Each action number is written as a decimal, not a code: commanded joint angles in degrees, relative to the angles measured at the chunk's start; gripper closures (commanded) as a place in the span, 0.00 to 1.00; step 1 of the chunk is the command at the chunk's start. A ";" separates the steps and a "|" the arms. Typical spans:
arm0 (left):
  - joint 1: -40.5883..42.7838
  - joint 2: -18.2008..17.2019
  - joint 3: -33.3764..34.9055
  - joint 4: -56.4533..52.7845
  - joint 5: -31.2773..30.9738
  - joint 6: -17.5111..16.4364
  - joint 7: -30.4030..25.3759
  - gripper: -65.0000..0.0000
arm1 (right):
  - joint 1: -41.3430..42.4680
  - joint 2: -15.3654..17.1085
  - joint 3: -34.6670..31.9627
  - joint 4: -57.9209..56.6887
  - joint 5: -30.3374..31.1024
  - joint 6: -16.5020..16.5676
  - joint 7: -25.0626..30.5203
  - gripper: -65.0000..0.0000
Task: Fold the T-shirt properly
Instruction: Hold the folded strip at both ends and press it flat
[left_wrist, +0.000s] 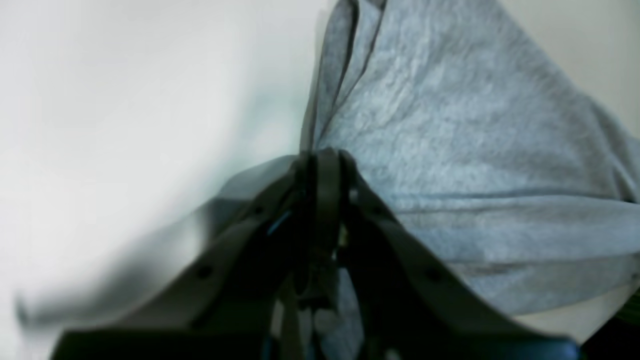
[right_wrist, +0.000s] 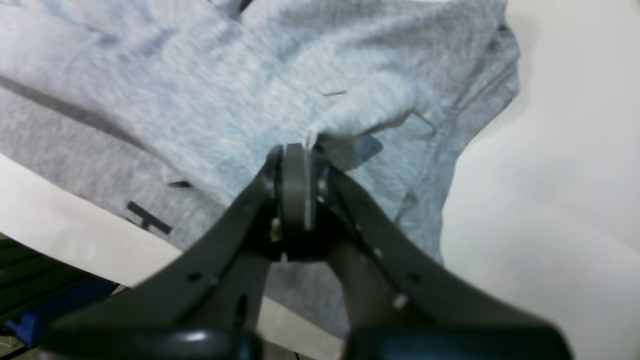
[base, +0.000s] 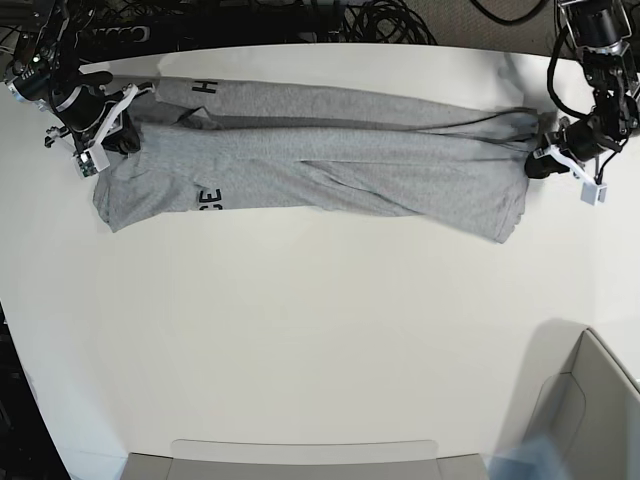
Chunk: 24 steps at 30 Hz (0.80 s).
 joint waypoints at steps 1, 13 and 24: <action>-1.28 -1.07 -0.74 0.56 0.91 -0.14 0.42 1.00 | 0.22 0.69 0.50 0.81 0.71 1.10 1.00 1.00; -2.33 -0.98 -0.57 0.65 0.74 0.12 0.50 1.00 | 0.22 0.87 0.50 0.81 0.71 1.10 0.92 1.00; 1.36 -0.90 -1.53 10.67 0.74 0.21 -0.11 0.77 | 0.22 0.78 0.32 0.81 0.71 1.10 0.92 1.00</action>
